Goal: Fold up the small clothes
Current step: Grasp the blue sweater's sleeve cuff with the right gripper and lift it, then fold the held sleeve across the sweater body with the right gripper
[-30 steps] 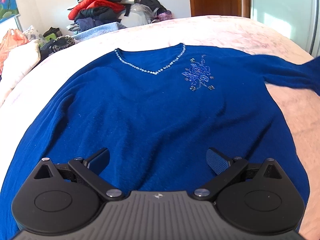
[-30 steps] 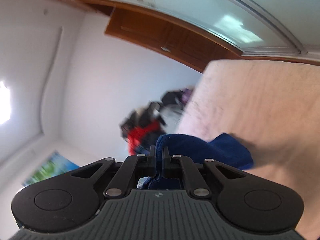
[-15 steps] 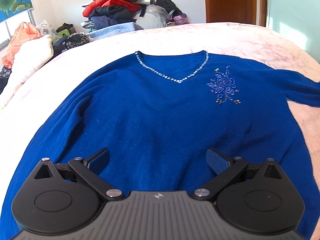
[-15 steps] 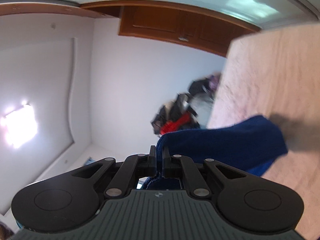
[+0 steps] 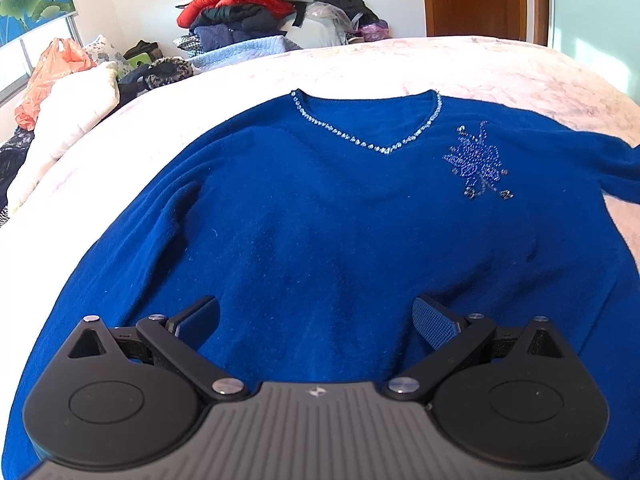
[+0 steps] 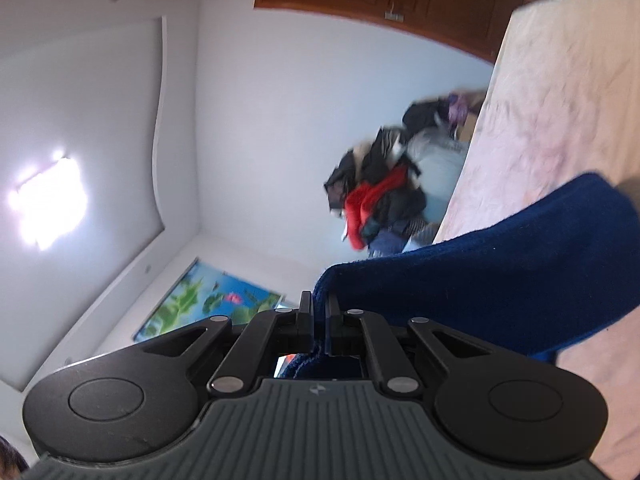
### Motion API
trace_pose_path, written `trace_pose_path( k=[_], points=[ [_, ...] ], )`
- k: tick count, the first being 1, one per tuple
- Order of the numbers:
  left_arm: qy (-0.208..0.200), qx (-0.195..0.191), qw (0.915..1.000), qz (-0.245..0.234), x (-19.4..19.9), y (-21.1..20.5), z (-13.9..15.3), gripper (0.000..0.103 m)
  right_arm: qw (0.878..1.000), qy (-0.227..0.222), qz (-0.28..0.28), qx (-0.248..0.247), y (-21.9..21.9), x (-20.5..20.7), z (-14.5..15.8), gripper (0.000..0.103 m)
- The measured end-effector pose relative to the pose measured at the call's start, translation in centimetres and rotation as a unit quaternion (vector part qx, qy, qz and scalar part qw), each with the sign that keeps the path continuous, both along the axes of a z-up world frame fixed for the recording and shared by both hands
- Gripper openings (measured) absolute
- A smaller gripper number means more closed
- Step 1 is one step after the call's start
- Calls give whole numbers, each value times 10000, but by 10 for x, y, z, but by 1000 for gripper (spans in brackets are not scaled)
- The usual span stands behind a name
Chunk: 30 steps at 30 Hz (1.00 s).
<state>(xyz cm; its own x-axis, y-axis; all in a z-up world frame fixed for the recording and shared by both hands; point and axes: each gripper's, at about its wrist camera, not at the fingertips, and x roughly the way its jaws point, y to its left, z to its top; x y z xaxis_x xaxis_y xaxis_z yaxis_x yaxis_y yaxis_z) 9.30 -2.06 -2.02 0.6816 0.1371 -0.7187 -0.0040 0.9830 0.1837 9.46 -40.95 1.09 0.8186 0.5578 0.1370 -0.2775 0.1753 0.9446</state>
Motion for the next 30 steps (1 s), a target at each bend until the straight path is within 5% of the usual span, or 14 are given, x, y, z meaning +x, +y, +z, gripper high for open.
trace_pose_path(
  k=[15,30],
  points=[
    [-169,83,9996,226,-6,30,8,103,9900,271,1382,-122,128,86,7,11],
    [-220,-135,9977,624,-19,80,11,103,9664,911,2370,-395,258,156,-32,12]
  ],
)
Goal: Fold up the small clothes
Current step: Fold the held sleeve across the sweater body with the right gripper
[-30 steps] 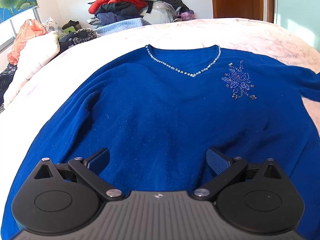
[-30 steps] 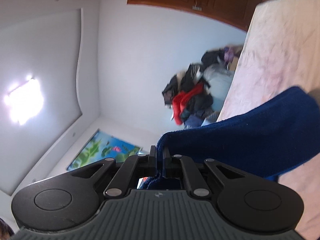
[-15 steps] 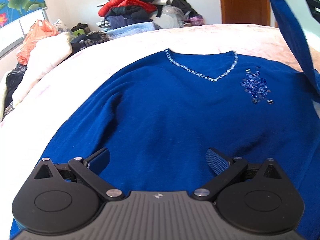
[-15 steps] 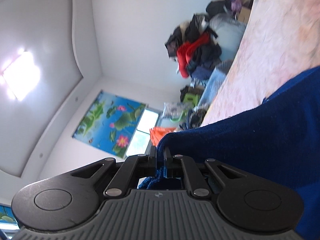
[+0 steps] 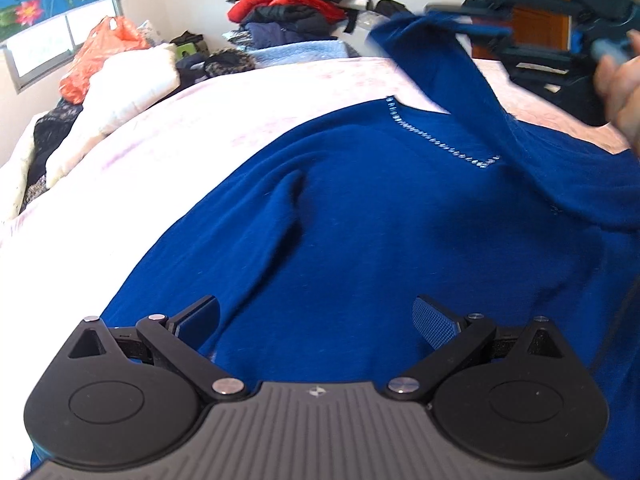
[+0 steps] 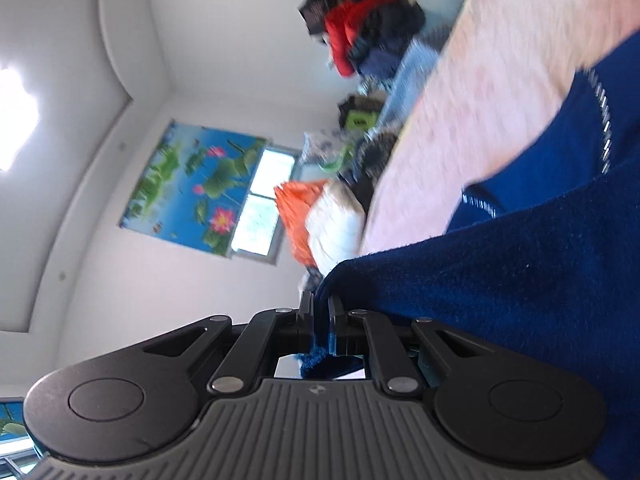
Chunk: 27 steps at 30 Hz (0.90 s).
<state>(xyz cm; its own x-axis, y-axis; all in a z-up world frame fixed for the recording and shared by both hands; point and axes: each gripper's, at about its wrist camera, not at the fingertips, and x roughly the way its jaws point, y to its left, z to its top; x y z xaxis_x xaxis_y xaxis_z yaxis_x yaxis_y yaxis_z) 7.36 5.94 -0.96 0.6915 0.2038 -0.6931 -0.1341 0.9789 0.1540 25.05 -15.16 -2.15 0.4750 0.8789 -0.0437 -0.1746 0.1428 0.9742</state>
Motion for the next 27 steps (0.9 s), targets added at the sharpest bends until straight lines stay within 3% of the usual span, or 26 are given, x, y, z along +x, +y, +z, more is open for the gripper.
trace_pose_path(
  k=[8,14,16,18,20,21,23,24,27],
  points=[
    [114,-72,9994,324,-5,21,-3,103,9991,124,379,-141,55,14,-13,12],
    [122,-142,9991,385,-10,28,-1,103,9951,77,219,-956,55,11,-15,16],
    [129,-186,9990,389,-10,29,-1,103,9897,-19,58,-1429,45,7,-12,27],
    [139,-205,9990,381,-8,29,-3,103,9766,-255,20,-2136,43,4,-11,35],
    [152,-191,9990,362,-6,30,-3,103,9431,-820,105,-3220,54,-8,-2,37],
    [167,-190,9991,346,-4,31,-4,103,9143,-1207,174,-3863,65,-17,2,37],
    [193,-201,9990,344,-4,32,-5,103,8425,-2038,385,-4971,93,-41,8,37],
    [199,-206,9989,360,-4,32,-5,103,8085,-2394,552,-5347,107,-52,7,37],
    [177,-230,9987,423,-5,34,-4,103,7292,-3188,905,-5986,144,-79,7,40]
  ],
)
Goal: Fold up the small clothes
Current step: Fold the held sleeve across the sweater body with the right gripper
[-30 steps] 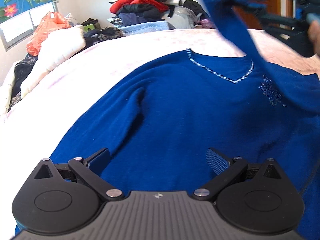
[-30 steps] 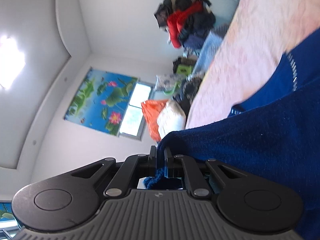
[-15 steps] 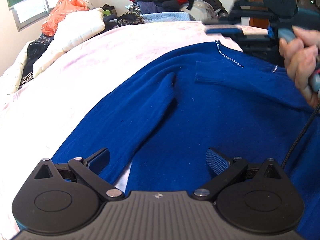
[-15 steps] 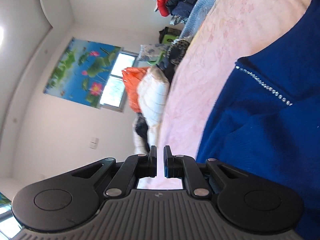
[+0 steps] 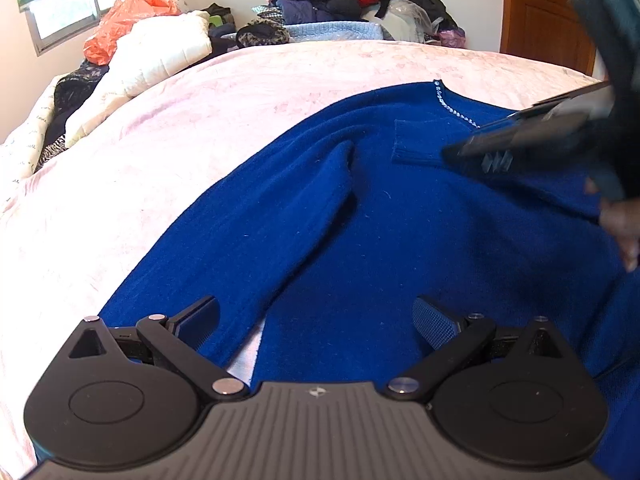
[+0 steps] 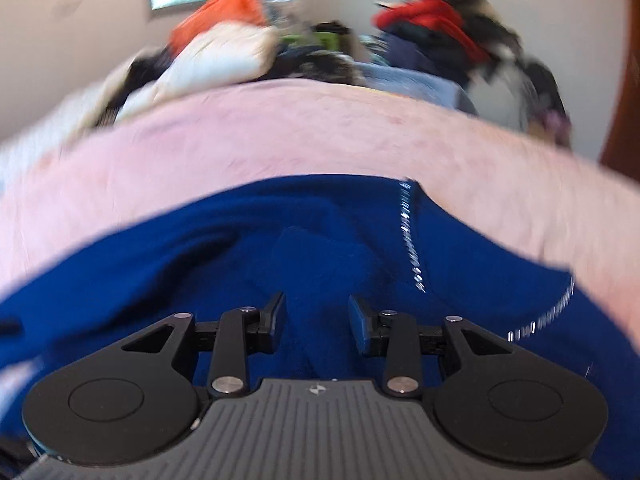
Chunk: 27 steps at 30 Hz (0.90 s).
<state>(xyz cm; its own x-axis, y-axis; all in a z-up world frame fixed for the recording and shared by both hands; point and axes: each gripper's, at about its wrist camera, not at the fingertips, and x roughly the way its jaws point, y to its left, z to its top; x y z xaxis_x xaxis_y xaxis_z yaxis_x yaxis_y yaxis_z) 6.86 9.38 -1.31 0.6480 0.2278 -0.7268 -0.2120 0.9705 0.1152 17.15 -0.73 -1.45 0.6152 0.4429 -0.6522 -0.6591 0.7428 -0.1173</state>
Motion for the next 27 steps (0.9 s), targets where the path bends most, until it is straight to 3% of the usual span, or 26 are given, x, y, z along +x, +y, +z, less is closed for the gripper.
trace_pose_path(
  k=[3,7,10,11,12,13,20,27],
  points=[
    [-36,-9,10000,23,0,2,2,103,9965,-372,336,-667,27,-10,-7,41],
    [-59,-33,10000,58,2,6,3,103,9919,-572,430,-1047,34,-6,-18,44],
    [-40,-131,9999,96,6,8,3,103,9961,-444,305,-696,28,8,-17,42],
    [-39,-195,9997,118,7,10,3,103,9981,-291,216,-491,26,16,-16,35],
    [-44,-254,9996,128,7,11,3,103,9995,-145,88,-276,22,22,-15,17],
    [-52,-299,9995,127,7,12,4,103,10000,-55,-37,-64,17,27,-13,9],
    [28,-247,9996,138,6,12,-1,103,9869,552,-443,1453,-12,48,9,9],
    [102,-128,9998,102,3,6,-3,103,9849,627,-14,1611,21,43,16,9]
  ],
)
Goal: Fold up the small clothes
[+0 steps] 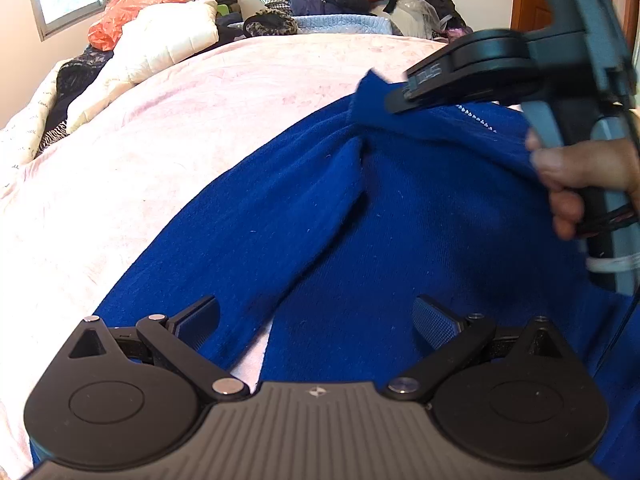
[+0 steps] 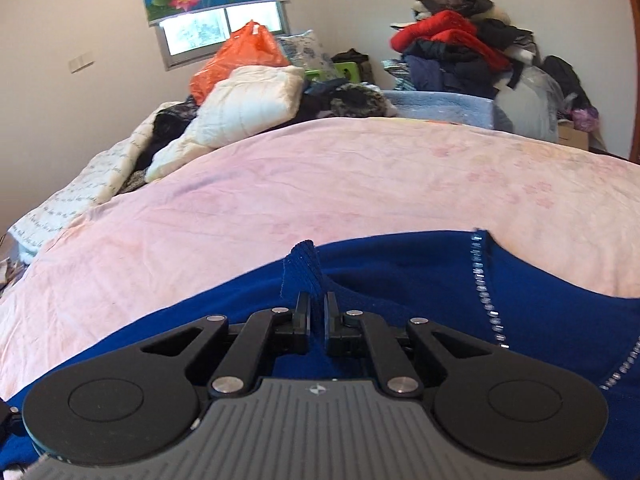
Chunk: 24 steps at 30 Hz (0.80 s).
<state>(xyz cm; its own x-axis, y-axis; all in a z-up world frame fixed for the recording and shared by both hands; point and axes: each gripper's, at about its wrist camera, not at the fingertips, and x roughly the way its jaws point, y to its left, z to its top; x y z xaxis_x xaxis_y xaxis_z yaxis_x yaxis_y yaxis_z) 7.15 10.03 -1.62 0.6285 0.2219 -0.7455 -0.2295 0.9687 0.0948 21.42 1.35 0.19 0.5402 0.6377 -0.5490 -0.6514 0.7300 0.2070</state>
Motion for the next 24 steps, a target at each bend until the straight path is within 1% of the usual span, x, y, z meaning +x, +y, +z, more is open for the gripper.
trace_pose_path(
  k=[2,3,4,5,6,7,9,11,12,13,15,16,17,19,21,22,23,24],
  points=[
    [11,20,10000,-4,-2,0,1,103,9997,90,156,-159,11,-2,-7,9],
    [6,33,10000,2,-3,1,2,103,9989,209,278,-313,17,-3,-13,12],
    [-2,48,10000,16,-4,2,3,103,9980,286,343,-451,20,-4,-18,24],
    [-14,58,10000,36,-5,2,4,103,9974,300,375,-533,19,-7,-22,27],
    [-25,57,10000,58,-6,4,5,103,9976,302,385,-496,16,-10,-23,42],
    [-33,46,9999,85,-7,5,5,103,9982,286,343,-393,10,-13,-21,47],
    [-36,6,9999,129,-9,9,6,103,9992,308,243,-54,-6,-17,-10,47],
    [-19,-33,9998,177,-10,11,6,103,9985,462,128,274,-22,-16,-2,50],
    [-11,-44,9998,199,-11,11,6,103,9976,606,85,339,-27,-13,-2,55],
    [8,-59,9997,217,-12,11,6,103,9967,754,39,284,-28,-8,-6,60],
    [21,-103,9997,230,-15,11,8,103,9953,961,-26,-107,-24,-4,-20,63],
    [6,-114,9997,225,-17,11,10,103,9943,1028,-53,-290,-21,-4,-26,61],
    [-26,-106,9997,223,-19,11,12,103,9952,926,-94,-288,-20,-10,-29,61],
    [-77,-63,9995,302,-24,12,16,103,9965,827,-65,-121,-19,-20,-22,62],
    [-125,-147,9985,504,-31,18,21,103,9980,606,152,93,-18,-34,-9,63],
    [-140,-282,9975,628,-35,24,22,103,9985,463,285,86,-16,-42,-4,67],
    [-128,-531,9950,834,-42,31,22,103,9987,316,393,-11,-12,-50,-1,68],
    [-115,-887,9903,1061,-50,41,21,103,9986,158,486,-148,-8,-57,2,69]
  ],
)
